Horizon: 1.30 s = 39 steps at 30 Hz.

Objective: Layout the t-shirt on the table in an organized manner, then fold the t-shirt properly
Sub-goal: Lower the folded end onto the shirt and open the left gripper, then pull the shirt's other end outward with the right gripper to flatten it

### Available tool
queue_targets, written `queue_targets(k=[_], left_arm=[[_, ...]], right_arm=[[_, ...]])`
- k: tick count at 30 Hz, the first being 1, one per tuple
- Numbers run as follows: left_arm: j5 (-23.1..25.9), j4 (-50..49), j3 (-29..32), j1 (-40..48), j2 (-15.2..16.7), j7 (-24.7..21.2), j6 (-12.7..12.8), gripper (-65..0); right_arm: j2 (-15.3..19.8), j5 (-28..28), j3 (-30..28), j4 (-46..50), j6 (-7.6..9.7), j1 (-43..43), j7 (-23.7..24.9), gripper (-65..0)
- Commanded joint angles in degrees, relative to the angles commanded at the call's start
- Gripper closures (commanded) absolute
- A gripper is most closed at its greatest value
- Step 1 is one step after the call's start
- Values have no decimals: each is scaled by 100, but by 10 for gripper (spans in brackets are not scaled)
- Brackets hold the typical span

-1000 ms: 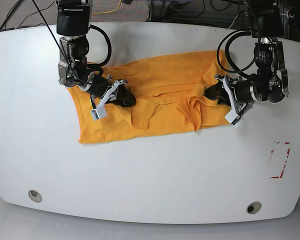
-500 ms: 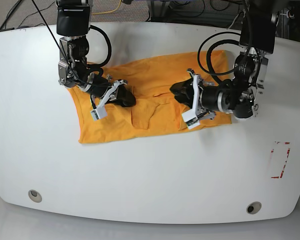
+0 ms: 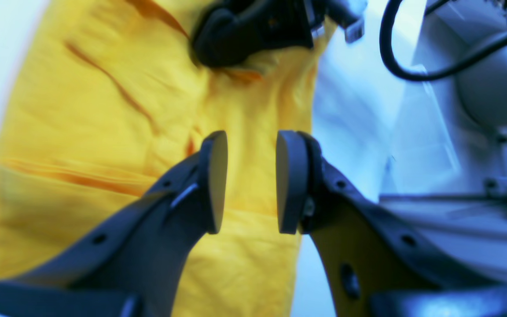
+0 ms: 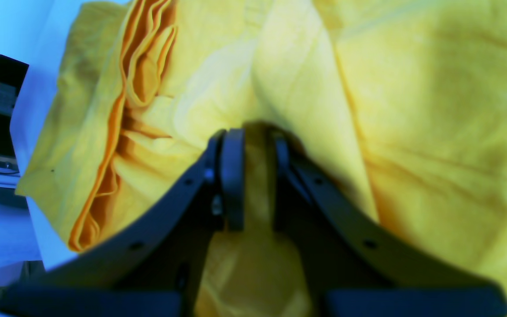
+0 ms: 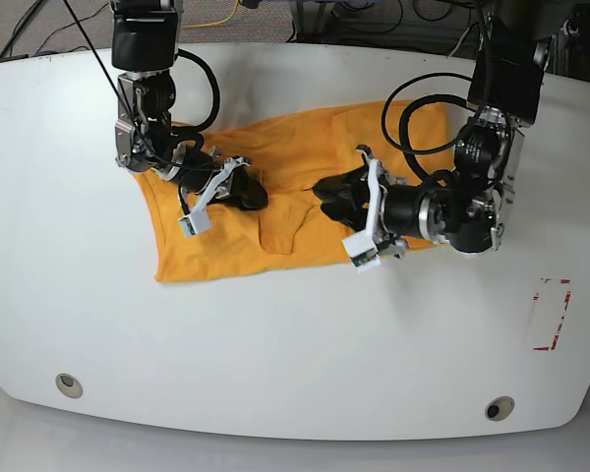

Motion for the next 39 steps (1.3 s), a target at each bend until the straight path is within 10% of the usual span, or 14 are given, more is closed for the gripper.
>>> queue_targets(k=[14, 34, 39], left_arm=[[2303, -18, -1213, 1073, -9, -835, 0, -169], [2435, -958, -1495, 1556, -229, -993, 0, -169], [2426, -1055, -1495, 1547, -369, -1029, 0, -169]], right_arm=[[0, 0, 9, 0, 0, 0, 0, -89], [-9, 62, 9, 404, 0, 255, -35, -95], [9, 554, 88, 1073, 0, 264, -466, -284]])
